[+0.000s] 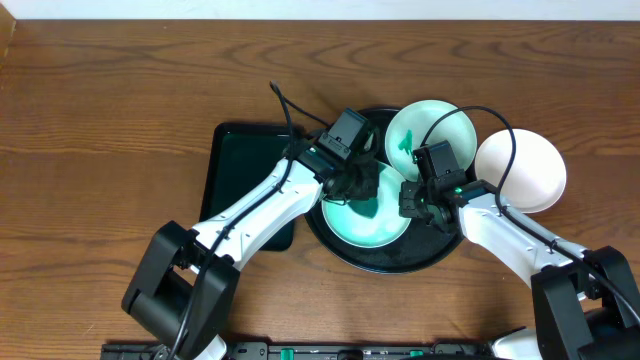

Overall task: Clean dirty plates on tray and stack at the side
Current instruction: 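Scrub the plate surface with the sponge in the left gripper, then wipe the sponge across the plate toward the right gripper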

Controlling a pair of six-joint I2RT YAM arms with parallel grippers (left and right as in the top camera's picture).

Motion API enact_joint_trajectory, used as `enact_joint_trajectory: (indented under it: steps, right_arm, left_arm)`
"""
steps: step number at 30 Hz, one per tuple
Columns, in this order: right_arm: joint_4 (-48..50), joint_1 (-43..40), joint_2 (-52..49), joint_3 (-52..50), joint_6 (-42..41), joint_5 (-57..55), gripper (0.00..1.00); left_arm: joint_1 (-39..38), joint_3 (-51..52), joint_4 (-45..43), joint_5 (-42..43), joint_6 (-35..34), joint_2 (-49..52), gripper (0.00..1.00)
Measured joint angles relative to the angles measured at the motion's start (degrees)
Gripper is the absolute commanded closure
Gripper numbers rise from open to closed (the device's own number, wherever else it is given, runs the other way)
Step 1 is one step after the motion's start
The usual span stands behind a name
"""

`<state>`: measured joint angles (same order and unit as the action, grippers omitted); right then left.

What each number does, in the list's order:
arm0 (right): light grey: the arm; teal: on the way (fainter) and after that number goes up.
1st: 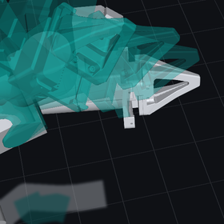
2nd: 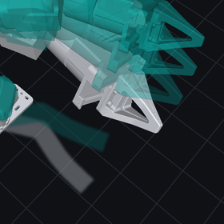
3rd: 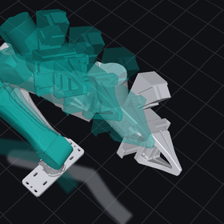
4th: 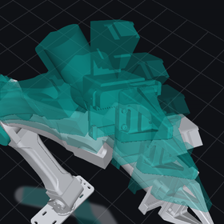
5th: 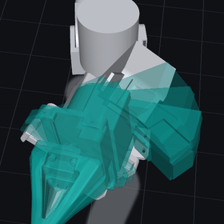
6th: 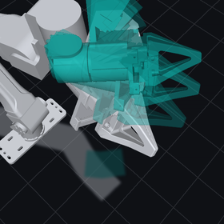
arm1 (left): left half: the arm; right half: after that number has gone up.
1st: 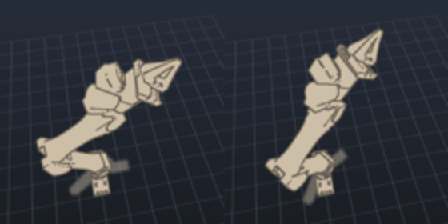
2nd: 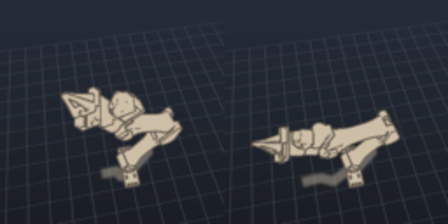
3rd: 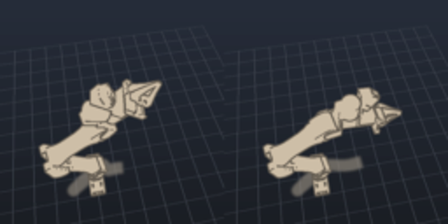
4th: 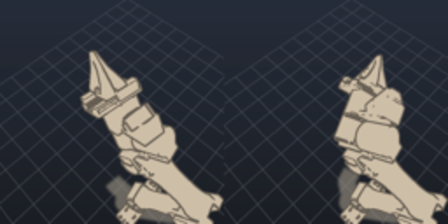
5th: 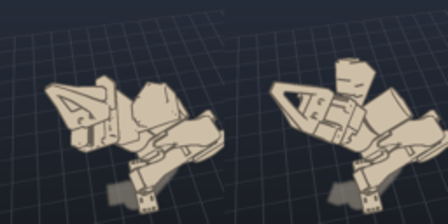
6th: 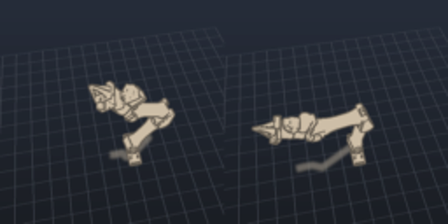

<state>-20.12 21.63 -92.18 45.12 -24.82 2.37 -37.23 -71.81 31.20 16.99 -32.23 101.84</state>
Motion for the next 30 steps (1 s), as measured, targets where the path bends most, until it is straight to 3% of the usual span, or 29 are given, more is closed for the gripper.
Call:
enact_joint_trajectory:
  steps: [8, 19, 26, 30]
  right_arm:
    - [-0.07, 0.00, 0.00, 0.00, -0.02, 0.26, 0.99]
    - [-0.26, 0.00, 0.00, 0.00, 0.00, 0.57, 0.99]
    - [-1.49, 0.00, -0.07, 0.00, -0.26, 1.11, 0.76]
    - [-1.51, 0.00, -0.07, 0.00, 0.20, 1.55, 0.87]
  left_arm:
    - [0.07, 0.04, 3.32, -10.58, -2.69, 0.04, 0.92]
    - [0.11, 0.04, 4.42, -13.92, -3.65, 0.04, 0.93]
    - [0.11, 0.04, 4.57, -14.05, -3.78, 0.04, 0.93]
    - [0.11, 0.04, 4.59, -14.19, -3.78, 0.04, 0.93]
